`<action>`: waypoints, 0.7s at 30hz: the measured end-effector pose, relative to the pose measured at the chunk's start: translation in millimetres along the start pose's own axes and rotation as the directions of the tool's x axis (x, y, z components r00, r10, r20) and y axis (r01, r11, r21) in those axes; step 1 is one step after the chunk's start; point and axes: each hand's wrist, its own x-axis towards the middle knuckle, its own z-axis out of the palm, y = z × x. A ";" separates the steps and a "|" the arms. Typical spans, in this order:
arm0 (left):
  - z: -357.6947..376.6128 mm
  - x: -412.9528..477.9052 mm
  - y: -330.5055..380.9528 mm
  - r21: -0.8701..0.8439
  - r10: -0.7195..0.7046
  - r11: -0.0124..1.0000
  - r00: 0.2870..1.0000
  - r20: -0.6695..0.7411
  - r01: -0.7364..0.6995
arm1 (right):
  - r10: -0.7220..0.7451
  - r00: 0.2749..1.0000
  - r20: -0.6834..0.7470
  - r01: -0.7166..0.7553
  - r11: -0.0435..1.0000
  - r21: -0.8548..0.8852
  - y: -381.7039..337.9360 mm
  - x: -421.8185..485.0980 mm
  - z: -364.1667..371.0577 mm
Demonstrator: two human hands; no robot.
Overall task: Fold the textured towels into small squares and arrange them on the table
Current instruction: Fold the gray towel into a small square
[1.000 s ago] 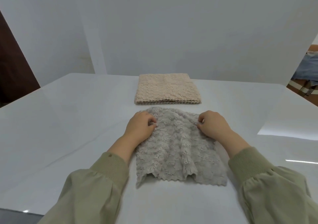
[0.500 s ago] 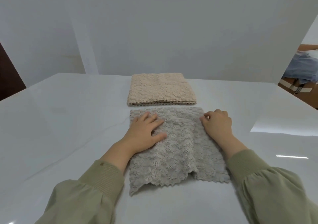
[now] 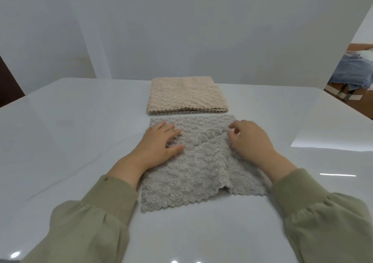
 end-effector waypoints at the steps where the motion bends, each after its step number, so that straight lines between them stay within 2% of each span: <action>1: -2.2 -2.5 6.7 -0.015 0.027 1.000 0.999 0.035 -0.026 | -0.032 0.993 0.114 0.038 0.998 -0.048 -4.3 -7.4 0.7; 4: -3.2 -9.2 21.0 0.076 0.081 0.992 0.959 0.271 -0.105 | -0.009 0.873 0.488 0.108 0.978 -0.176 -4.4 -22.5 -1.8; 6: -3.7 -9.7 15.3 0.114 0.060 0.987 0.925 0.374 -0.110 | 0.011 0.804 0.595 0.104 0.982 -0.158 6.6 -21.2 -11.8; 7: -5.1 -9.1 10.0 0.104 0.047 0.990 0.924 0.378 -0.092 | 0.015 0.786 0.618 0.095 0.985 -0.145 12.3 -19.0 -16.1; 8: -7.1 -8.5 5.5 0.087 0.033 0.994 0.933 0.358 -0.068 | 0.017 0.789 0.614 0.082 0.988 -0.132 16.5 -17.1 -19.2; 10: -9.2 -9.4 3.4 0.063 0.015 0.997 0.959 0.282 -0.034 | 0.012 0.861 0.508 0.043 0.994 -0.096 16.9 -16.2 -18.8; 12: -7.5 -12.2 13.6 0.039 0.046 0.998 0.975 0.217 -0.056 | -0.027 0.928 0.371 0.046 0.998 -0.042 5.3 -20.0 -12.2; 13: -5.3 -14.0 21.4 0.044 0.067 0.996 0.974 0.215 -0.078 | -0.052 0.934 0.353 0.066 0.997 -0.027 -2.1 -22.8 -8.0; 16: 2.2 -18.1 36.8 0.173 0.067 0.976 0.939 0.336 -0.132 | -0.050 0.867 0.496 0.132 0.983 -0.131 -11.9 -28.2 2.5; 18: -0.9 -18.1 34.6 0.171 0.035 0.979 0.921 0.388 -0.109 | -0.007 0.819 0.574 0.135 0.974 -0.182 -8.6 -27.8 1.0; 20: -8.8 -17.8 29.6 0.050 0.046 0.997 0.949 0.312 -0.065 | -0.009 0.817 0.576 0.134 0.975 -0.176 -6.1 -25.8 -5.6; 21: -12.4 -17.1 27.7 -0.033 0.052 0.998 0.976 0.211 -0.046 | -0.023 0.843 0.537 0.131 0.978 -0.164 -6.1 -24.1 -9.1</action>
